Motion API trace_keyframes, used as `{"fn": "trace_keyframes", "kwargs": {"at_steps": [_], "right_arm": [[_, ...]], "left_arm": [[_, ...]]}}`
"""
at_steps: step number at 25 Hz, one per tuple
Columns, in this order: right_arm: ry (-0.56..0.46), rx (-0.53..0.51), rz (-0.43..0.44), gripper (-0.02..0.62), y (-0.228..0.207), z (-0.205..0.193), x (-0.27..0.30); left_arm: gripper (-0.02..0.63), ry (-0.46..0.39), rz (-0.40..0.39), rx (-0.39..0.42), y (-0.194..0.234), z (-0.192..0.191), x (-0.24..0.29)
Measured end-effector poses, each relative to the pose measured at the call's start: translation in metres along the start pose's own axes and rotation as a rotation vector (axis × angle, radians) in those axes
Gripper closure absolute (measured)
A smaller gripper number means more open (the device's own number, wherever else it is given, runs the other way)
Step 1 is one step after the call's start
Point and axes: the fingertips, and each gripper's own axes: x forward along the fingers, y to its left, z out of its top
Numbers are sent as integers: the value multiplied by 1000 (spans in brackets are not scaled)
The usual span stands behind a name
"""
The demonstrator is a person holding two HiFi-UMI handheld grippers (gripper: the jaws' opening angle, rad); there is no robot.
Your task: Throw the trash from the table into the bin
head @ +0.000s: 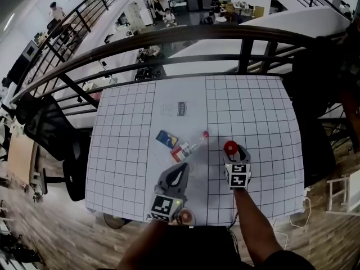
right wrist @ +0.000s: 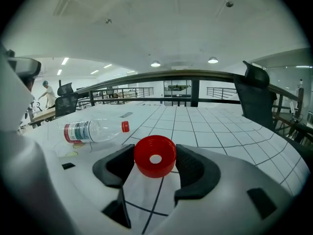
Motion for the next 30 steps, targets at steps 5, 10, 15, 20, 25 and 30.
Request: {"fn": "trace_keyframes", "kwargs": {"at_steps": [5,10,15,20,25,30], "right_arm": [[-71,-32,38,313,15,34,-17],[-88,-67,57,313,49,55,-47],[-178,-97,168,313,114,89,-75],[-230,-142,288,313,201,114,-107],[-276,-203,437,313,317,114,-153],[-291,-254,586,313,424,138,-169]], "left_arm": [[588,-1,28,5,13,0,-22],[588,-20,75,-22,35,8,-63],[588,-42,164,-36,67,3,-111],[588,-80,271,-31,93,12,-187],[588,-108,391,-59,111,-2,-294],[588,-124,499,-94,151,4,-361]]}}
